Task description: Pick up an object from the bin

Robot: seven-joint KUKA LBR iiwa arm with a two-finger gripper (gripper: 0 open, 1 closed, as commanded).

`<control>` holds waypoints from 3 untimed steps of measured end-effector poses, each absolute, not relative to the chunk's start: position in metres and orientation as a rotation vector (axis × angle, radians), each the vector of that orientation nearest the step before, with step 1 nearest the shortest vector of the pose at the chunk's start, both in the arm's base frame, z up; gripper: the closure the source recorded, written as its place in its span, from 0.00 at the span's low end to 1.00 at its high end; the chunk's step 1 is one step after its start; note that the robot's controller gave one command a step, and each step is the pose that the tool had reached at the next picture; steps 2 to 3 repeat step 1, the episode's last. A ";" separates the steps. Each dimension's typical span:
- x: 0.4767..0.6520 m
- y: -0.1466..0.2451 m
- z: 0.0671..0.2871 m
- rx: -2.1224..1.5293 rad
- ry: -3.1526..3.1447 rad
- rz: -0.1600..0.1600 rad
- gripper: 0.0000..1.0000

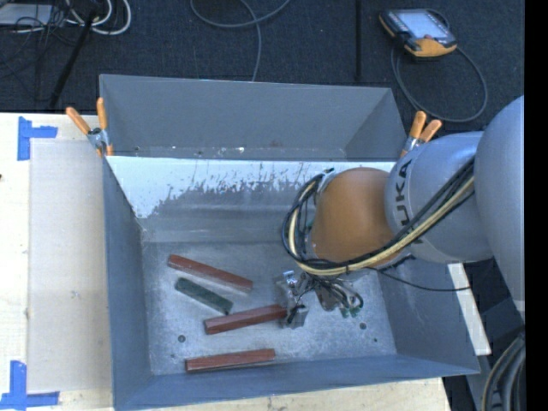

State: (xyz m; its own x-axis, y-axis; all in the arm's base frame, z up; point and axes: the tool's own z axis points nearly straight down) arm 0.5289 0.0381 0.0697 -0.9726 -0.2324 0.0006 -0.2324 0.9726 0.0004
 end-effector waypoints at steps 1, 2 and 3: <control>0.530 0.026 0.223 0.647 -3.077 0.000 1.00; 0.530 0.026 0.223 0.647 -3.077 0.000 1.00; 0.530 0.026 0.223 0.647 -3.077 0.000 1.00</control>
Offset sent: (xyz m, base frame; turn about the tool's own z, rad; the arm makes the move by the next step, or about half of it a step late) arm 0.0000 0.0000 0.0000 0.0000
